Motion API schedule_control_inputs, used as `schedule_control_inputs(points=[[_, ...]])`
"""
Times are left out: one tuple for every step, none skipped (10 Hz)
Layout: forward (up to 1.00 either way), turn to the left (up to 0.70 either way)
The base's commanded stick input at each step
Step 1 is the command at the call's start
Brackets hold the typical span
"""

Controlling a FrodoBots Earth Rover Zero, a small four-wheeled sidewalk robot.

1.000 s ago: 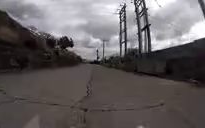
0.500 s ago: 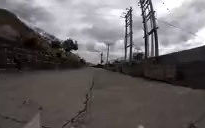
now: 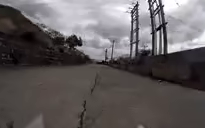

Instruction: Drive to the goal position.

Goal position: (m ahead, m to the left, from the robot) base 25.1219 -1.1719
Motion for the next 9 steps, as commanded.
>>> schedule_control_inputs(points=[[1.0,0.0],[1.0,0.0],[1.0,0.0],[1.0,0.0],[1.0,0.0],[1.0,0.0],[1.0,0.0],[1.0,0.0],[1.0,0.0]])
